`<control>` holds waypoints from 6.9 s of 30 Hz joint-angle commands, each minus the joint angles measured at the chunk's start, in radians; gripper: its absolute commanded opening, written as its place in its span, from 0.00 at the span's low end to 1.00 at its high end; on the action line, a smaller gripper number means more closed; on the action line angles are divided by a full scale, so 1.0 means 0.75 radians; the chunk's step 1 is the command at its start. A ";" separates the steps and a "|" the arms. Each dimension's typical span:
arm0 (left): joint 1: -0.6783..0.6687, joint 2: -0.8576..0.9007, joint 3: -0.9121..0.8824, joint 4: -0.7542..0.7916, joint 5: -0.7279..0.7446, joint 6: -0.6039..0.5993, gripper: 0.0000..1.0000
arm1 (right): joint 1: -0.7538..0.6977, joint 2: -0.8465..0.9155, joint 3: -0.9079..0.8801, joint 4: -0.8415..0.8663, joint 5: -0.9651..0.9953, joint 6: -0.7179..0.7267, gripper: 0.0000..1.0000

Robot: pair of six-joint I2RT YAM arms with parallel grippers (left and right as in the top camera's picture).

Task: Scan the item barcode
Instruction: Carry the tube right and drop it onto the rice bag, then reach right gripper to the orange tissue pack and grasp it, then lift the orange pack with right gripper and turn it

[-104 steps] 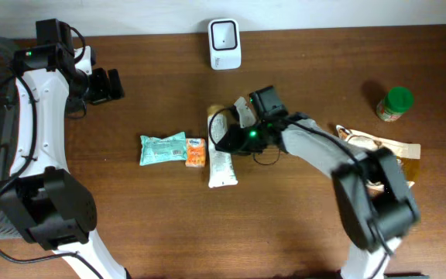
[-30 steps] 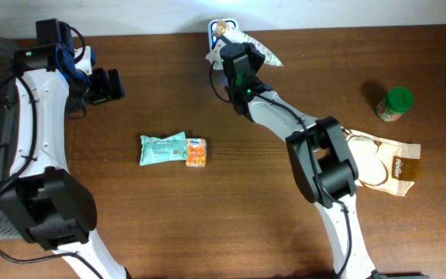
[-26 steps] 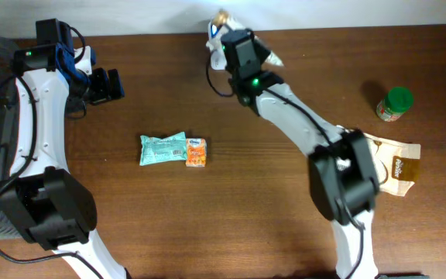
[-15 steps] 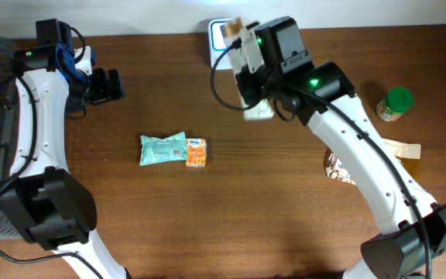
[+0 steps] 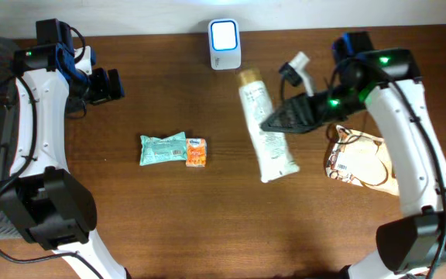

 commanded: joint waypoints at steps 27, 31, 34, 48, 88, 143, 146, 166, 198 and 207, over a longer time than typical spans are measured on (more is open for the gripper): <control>0.009 -0.023 0.004 0.002 0.010 0.007 0.99 | -0.874 -0.060 -0.842 1.065 0.813 0.914 0.41; 0.009 -0.023 0.004 0.002 0.010 0.007 0.99 | -0.872 -0.060 -0.790 0.964 0.715 0.846 0.49; 0.009 -0.023 0.004 0.002 0.010 0.007 0.99 | -0.871 -0.061 -0.640 0.682 0.756 0.710 0.51; 0.009 -0.023 0.004 0.002 0.010 0.007 0.99 | 0.083 0.055 -0.423 0.816 0.693 0.869 0.45; 0.009 -0.023 0.004 0.002 0.010 0.007 0.99 | 0.871 0.529 -0.423 1.415 1.021 1.240 0.11; 0.009 -0.023 0.004 0.002 0.010 0.007 0.99 | 0.486 0.606 -0.167 1.102 0.718 1.190 0.43; 0.009 -0.023 0.004 0.002 0.010 0.007 0.99 | 0.564 0.613 -0.167 1.112 0.945 1.450 0.43; 0.009 -0.023 0.004 0.002 0.010 0.007 0.99 | 0.657 0.640 -0.327 1.351 1.177 1.465 0.24; 0.009 -0.023 0.004 0.002 0.010 0.007 0.99 | -0.048 -0.117 -0.321 0.519 -0.620 0.163 0.04; 0.009 -0.023 0.004 0.002 0.010 0.007 0.99 | -0.139 -0.212 -0.321 0.516 -0.613 0.156 0.04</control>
